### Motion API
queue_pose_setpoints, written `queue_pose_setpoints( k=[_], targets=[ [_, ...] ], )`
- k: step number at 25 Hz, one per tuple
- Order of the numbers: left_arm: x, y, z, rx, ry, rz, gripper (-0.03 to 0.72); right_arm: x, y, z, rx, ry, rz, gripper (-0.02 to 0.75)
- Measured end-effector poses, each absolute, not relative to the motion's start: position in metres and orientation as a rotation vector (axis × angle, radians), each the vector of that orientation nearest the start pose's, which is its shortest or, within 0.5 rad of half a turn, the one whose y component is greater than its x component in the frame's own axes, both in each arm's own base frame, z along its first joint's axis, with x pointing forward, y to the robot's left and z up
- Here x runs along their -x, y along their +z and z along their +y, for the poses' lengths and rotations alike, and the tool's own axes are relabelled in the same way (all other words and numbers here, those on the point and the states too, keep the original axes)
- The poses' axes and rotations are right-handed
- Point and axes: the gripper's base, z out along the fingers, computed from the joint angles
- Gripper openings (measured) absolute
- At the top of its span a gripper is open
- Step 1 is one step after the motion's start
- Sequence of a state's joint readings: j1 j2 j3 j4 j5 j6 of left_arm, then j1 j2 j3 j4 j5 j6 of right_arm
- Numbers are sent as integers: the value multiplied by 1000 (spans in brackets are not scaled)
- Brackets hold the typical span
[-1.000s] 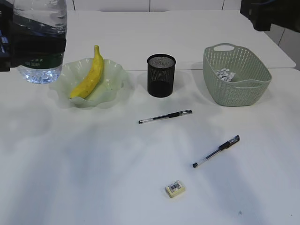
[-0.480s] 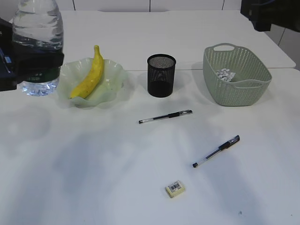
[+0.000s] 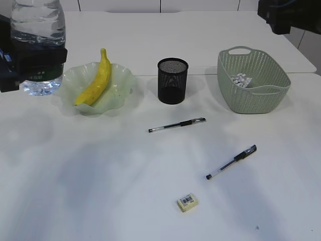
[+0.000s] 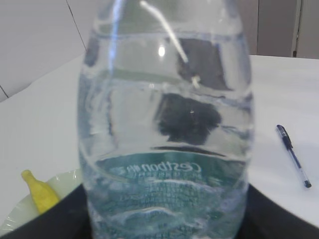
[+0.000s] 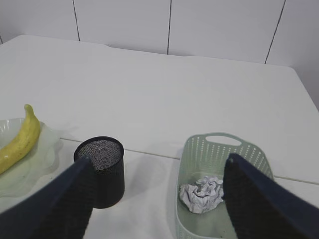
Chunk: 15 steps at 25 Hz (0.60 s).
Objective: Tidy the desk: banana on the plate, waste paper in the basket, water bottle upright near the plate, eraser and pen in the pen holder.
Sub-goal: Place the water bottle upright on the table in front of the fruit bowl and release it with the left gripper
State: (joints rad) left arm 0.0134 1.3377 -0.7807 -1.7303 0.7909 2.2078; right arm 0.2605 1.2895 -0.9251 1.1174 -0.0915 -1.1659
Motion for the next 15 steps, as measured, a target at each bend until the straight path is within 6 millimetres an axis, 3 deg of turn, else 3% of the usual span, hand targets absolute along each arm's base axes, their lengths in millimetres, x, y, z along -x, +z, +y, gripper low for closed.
queue_pose_setpoints(
  k=[15],
  targets=[
    [-271, 292, -53, -821, -390, 1622, 386, -286, 336, 68, 224, 71, 1793, 587]
  ],
)
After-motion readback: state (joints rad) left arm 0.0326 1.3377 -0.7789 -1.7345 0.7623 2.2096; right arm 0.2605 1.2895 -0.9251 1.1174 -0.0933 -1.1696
